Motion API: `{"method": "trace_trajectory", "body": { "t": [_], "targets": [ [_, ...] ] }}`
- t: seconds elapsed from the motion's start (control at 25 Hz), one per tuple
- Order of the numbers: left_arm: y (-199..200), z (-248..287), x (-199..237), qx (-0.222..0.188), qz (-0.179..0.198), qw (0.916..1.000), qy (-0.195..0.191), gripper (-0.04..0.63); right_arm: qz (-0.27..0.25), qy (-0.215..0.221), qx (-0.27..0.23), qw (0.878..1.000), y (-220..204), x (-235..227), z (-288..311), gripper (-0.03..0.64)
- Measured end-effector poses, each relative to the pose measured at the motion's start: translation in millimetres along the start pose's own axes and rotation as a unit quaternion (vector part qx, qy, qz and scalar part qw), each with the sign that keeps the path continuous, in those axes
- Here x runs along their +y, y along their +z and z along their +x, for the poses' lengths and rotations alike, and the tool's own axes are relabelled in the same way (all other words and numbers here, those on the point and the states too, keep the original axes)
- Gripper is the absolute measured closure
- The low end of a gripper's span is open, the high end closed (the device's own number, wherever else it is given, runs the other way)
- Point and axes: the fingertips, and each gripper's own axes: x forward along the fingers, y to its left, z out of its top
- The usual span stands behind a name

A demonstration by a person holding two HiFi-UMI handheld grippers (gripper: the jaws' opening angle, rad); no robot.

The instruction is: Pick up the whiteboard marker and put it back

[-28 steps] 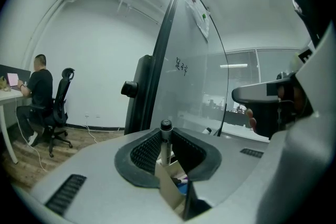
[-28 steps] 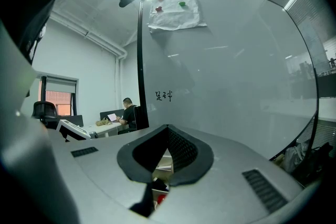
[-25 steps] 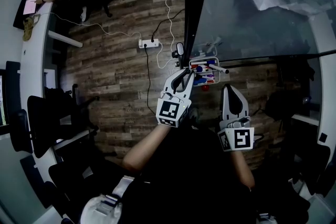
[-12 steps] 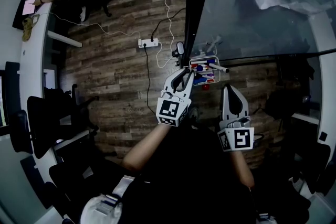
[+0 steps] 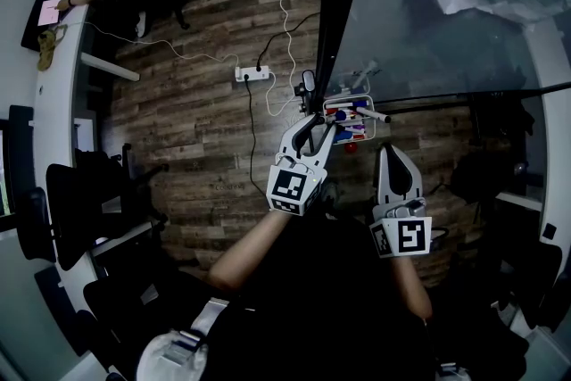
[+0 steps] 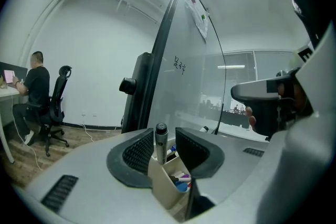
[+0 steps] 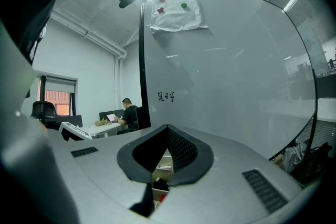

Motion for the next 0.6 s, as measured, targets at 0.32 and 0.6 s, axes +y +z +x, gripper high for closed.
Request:
{"method": "trace_trajectory", "body": {
  "t": [0.32,0.6],
  "targets": [
    [4.4,-2.2,1.3,-0.003,0.003,1.0000,-0.001,0.468,0.000,-0.001,-0.002,1.000,1.0,1.9,0.7,0.603],
    [9.6,-8.6,-0.3,-0.009,0.008,0.9999,-0.006,0.467,-0.001,0.001,-0.006,1.000,2.1,4.9,0.3,0.603]
  ]
}}
